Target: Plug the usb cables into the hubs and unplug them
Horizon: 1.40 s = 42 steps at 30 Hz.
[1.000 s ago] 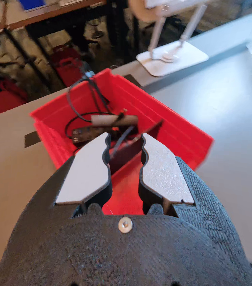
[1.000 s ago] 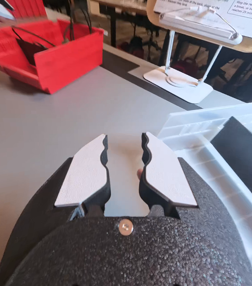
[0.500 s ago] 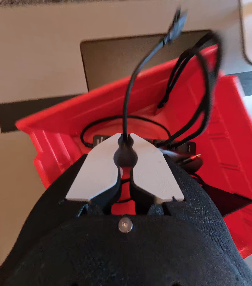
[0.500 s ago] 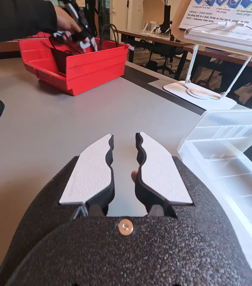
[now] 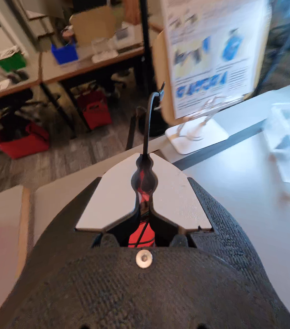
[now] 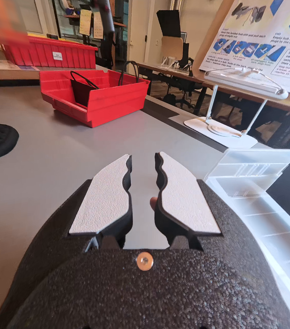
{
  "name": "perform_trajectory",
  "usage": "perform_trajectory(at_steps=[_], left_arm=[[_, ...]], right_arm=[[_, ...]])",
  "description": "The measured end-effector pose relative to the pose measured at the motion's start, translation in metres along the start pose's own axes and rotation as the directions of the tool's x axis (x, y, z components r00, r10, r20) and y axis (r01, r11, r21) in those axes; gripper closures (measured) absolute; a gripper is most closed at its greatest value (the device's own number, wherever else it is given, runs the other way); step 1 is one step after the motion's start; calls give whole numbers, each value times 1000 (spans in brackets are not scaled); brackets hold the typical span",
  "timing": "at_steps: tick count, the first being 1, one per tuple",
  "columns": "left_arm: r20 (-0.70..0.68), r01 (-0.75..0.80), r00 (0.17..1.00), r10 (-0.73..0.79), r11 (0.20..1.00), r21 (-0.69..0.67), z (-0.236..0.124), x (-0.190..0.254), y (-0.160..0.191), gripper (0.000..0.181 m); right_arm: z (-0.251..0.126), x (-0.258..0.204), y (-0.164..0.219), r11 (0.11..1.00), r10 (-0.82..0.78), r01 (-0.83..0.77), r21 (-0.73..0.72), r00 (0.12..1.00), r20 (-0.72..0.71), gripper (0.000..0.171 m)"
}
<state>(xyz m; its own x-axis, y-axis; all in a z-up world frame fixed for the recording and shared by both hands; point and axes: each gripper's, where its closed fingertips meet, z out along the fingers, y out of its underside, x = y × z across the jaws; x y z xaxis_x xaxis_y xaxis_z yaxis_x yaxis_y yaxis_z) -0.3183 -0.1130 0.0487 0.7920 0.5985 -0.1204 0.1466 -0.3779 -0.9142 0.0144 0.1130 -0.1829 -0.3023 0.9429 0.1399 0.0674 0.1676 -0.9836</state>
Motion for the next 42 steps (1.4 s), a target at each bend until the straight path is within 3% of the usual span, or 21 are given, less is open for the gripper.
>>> perform_trajectory(at_steps=[1, 5, 10, 12, 14, 17, 20, 24, 26, 28, 32, 34, 37, 39, 42], left_arm=[[-43, -18, 999, 19, 999, 27, -10, 18, -10, 178], [-212, -116, 967, 143, 984, 137, -39, 109, -22, 178], [-414, -125, 884, 216, 964, 236, -37, 230, 19, 177], [-488, -86, 848, 206, 962, 258, -30, 266, 35, 177], [-547, -30, 817, 182, 961, 275, -25, 289, 45, 177], [-573, -7, 804, 161, 965, 261, -12, 294, 54, 177], [-561, 40, 818, 123, 962, 268, -3, 277, 58, 177], [-665, 176, 746, -16, 969, 174, 14, 268, 71, 177], [-689, 184, 722, -56, 976, 114, 24, 266, 81, 175], [-650, 168, 759, -25, 973, 159, 22, 251, 79, 166], [-558, -23, 807, 193, 955, 297, -10, 243, 70, 157], [-582, -165, 733, 351, 923, 348, -28, 273, 78, 161], [-474, -375, 685, 553, 826, 421, -25, 308, 85, 155], [-495, -447, 617, 612, 790, 419, -21, 328, 99, 152], [-536, -547, 554, 637, 764, 343, -3, 340, 130, 148]], right_arm=[[2, -3, -7, 1000, -9, 9, 10, 1000, 3, 147], [20, -28, -62, 998, -20, 14, 54, 993, 119, 140], [54, -60, -137, 996, -89, 87, 23, 944, 318, 124], [72, -68, -128, 972, -159, 212, -102, 911, 380, 119], [88, -70, -94, 904, -228, 354, -240, 874, 430, 116], [104, -60, -68, 891, -270, 381, -249, 883, 384, 138], [103, -33, -73, 935, -219, 297, -195, 914, 342, 152], [88, -9, -92, 963, -203, 248, -107, 925, 322, 152], [84, -1, -88, 936, -263, 315, -158, 922, 284, 152], [77, 11, -85, 912, -298, 349, -216, 925, 237, 153], [68, 39, -77, 872, -328, 358, -333, 934, 144, 153], [68, 34, -67, 854, -302, 351, -383, 935, 184, 153], [72, 14, -49, 793, -325, 416, -445, 907, 267, 153], [71, -1, -36, 728, -368, 496, -473, 865, 342, 153], [71, -24, -41, 751, -340, 501, -429, 851, 400, 153]])
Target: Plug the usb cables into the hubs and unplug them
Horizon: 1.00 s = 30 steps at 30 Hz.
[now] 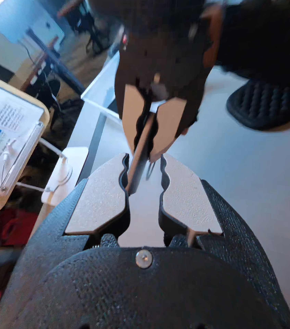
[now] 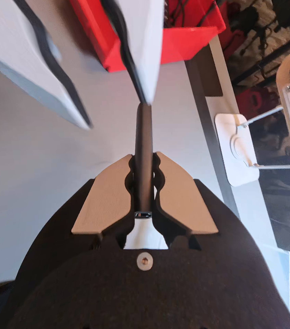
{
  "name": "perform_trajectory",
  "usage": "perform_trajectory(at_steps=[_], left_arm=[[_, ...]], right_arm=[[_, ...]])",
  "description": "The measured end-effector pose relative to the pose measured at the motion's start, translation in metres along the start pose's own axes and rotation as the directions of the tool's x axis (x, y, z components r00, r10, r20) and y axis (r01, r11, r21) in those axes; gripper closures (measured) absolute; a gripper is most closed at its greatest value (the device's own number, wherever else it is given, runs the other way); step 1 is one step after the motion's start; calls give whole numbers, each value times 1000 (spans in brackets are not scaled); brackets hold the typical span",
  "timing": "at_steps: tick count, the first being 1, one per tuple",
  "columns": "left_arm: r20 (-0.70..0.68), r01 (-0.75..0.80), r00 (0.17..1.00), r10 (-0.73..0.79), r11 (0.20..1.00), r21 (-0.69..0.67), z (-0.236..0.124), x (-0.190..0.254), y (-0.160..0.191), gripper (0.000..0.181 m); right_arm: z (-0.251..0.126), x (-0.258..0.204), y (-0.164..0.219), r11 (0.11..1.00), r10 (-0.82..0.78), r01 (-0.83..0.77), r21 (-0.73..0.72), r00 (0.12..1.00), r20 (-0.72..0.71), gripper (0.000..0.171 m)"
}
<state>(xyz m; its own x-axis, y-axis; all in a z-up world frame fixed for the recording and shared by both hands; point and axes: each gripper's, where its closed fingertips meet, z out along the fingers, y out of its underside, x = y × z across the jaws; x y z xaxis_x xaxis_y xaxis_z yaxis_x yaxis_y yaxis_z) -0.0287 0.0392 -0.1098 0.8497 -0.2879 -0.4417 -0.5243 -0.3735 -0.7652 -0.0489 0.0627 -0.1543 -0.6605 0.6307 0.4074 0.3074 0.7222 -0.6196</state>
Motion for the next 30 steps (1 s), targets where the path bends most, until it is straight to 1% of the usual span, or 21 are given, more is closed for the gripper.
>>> perform_trajectory(at_steps=[2, 3, 4, 5, 6, 7, 9, 10, 12, 13, 15, 16, 18, 21, 22, 23, 25, 27, 29, 30], left_arm=[[2, -41, 999, 42, 995, -96, 15, 2, 20, 145], [0, -62, 998, 63, 992, -107, 20, 3, 24, 148], [26, -78, 996, 81, 994, -77, 21, 0, 20, 160], [37, -103, 994, 106, 993, -58, 21, -1, 17, 162], [39, -111, 993, 112, 993, -25, 20, -1, 12, 162], [48, -110, 993, 109, 994, 6, 17, -3, 8, 163], [65, -85, 995, 80, 994, 74, 9, -10, 3, 163], [39, -42, 999, 37, 990, 136, 4, -12, -1, 163], [-48, 74, 997, -63, 951, 299, -12, -13, -16, 164], [-90, 125, 991, -99, 922, 367, -20, -15, -22, 164], [-150, 210, 976, -158, 862, 461, -31, -19, -31, 164], [-169, 238, 970, -176, 834, 497, -34, -20, -35, 164], [-213, 282, 957, -196, 802, 527, -34, -19, -38, 164], [-221, 275, 957, -187, 823, 496, -21, -12, -35, 164], [-221, 269, 958, -182, 833, 483, -18, -9, -34, 164], [-216, 266, 959, -181, 836, 479, -17, -10, -32, 164], [-219, 263, 959, -179, 851, 454, -18, -9, -30, 163], [-170, 209, 974, -153, 896, 391, -16, -8, -26, 162], [-105, 134, 989, -103, 928, 348, -17, -6, -26, 153], [-82, 109, 993, -87, 940, 323, -16, -5, -26, 152]], right_arm=[[-7, -11, -14, 997, -24, 21, 70, 999, 48, 153], [-11, -13, -16, 996, -49, 46, 75, 998, 43, 153], [-14, -11, -16, 995, -69, 68, 69, 997, 17, 153], [-18, -10, -18, 994, -72, 71, 86, 997, 11, 153], [-25, -10, -22, 991, -62, 58, 123, 998, 25, 150], [-34, -8, -30, 979, -44, 35, 200, 998, 42, 150], [-66, -1, -54, 904, 17, -59, 424, 994, 104, 150], [-83, 7, -60, 855, 48, -105, 507, 991, 124, 150], [-107, 20, -59, 795, 81, -142, 590, 988, 128, 141], [-113, 25, -54, 788, 95, -153, 596, 987, 129, 138], [-113, 28, -45, 794, 111, -188, 578, 980, 166, 122], [-109, 28, -43, 800, 111, -190, 569, 979, 172, 120], [-96, 19, -46, 829, 69, -140, 542, 986, 148, 123], [-72, 4, -58, 871, -14, -19, 490, 998, 64, 134], [-65, 1, -59, 885, -35, 16, 465, 999, 32, 145], [-61, 2, -58, 896, -53, 48, 442, 999, -2, 160], [-60, 0, -58, 898, -58, 52, 437, 998, 2, 163], [-58, -1, -56, 905, -56, 44, 424, 998, 16, 163], [-53, -1, -54, 916, -66, 63, 396, 998, -5, 163], [-50, -4, -55, 919, -78, 74, 388, 997, -7, 163]])
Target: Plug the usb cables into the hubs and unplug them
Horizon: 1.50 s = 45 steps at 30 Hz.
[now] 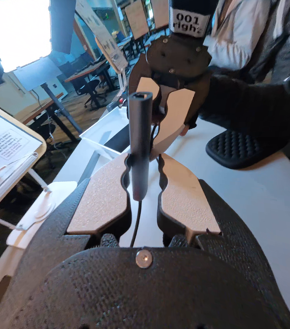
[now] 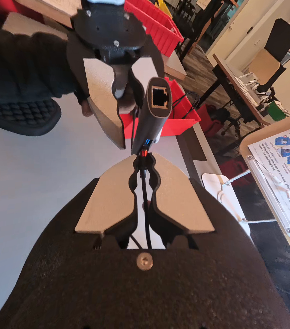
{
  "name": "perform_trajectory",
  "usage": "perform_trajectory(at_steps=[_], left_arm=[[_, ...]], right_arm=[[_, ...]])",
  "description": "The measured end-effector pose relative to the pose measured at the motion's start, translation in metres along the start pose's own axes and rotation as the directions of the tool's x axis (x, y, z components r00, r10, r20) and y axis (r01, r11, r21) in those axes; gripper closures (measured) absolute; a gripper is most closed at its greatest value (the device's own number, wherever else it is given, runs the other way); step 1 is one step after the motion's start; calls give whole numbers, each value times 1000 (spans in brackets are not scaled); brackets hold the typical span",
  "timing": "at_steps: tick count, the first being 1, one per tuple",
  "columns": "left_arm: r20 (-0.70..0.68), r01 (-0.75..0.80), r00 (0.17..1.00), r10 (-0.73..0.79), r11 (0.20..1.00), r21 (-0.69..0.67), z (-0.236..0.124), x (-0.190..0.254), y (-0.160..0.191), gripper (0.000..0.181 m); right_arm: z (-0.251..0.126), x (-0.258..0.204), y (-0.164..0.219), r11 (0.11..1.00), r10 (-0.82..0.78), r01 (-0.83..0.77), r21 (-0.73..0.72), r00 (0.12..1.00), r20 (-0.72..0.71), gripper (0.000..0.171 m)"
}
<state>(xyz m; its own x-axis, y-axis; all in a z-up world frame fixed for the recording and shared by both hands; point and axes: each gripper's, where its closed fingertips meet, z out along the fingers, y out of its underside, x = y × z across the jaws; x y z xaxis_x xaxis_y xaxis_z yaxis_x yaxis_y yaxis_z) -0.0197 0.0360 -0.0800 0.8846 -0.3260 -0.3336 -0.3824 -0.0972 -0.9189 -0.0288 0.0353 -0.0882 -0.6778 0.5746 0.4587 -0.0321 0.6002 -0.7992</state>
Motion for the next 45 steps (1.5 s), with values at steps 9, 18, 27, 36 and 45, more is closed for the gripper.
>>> perform_trajectory(at_steps=[9, 18, 27, 36, 45], left_arm=[[43, -229, 970, 238, 961, -152, -15, -1, 5, 163], [276, -39, 961, 25, 998, 46, -121, -65, -10, 163], [331, -16, 943, -12, 997, 81, -103, -73, -13, 164], [246, 16, 968, -43, 993, 113, -75, -60, -16, 164], [85, 21, 996, -23, 1000, 20, -15, -23, 3, 164]], right_arm=[[14, -7, -6, 999, -38, 38, 5, 999, 0, 162], [-58, 82, 34, 993, 118, -119, 13, 951, -285, 163], [-133, 154, 129, 941, 149, -310, -134, 737, -659, 163], [-128, 157, 162, 884, 165, -415, -214, 706, -689, 129], [-32, 32, -10, 990, 113, -102, 100, 988, -110, 133]])
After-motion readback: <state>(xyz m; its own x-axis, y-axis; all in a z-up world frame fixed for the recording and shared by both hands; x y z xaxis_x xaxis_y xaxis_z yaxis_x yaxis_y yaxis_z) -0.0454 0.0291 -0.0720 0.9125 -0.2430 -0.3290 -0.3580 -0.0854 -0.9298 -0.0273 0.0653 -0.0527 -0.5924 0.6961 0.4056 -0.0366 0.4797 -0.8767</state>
